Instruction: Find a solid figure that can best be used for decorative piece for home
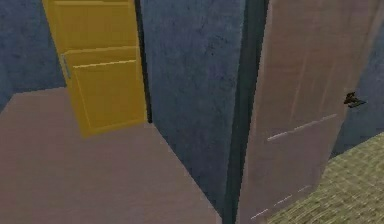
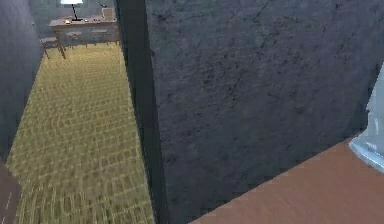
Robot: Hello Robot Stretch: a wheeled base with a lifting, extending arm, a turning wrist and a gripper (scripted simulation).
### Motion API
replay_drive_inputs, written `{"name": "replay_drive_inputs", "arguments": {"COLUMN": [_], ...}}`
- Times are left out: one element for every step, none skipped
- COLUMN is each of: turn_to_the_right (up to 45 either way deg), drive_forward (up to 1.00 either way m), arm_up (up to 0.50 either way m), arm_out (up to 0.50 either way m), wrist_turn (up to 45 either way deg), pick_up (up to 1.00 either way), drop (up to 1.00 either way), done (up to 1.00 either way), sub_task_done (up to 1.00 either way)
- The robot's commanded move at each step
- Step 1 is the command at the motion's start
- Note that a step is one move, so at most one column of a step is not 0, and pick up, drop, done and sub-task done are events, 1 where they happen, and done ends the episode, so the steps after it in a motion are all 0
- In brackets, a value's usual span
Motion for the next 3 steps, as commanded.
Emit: {"name": "replay_drive_inputs", "arguments": {"turn_to_the_right": [0.0, 45.0, 12.0], "drive_forward": [0.3, 0.0, 0.0], "arm_up": [0.0, 0.0, 0.0], "arm_out": [0.0, 0.0, 0.0], "wrist_turn": [0.0, 0.0, 0.0], "pick_up": [0.0, 0.0, 0.0], "drop": [0.0, 0.0, 0.0], "done": [0.0, 0.0, 0.0], "sub_task_done": [0.0, 0.0, 0.0]}}
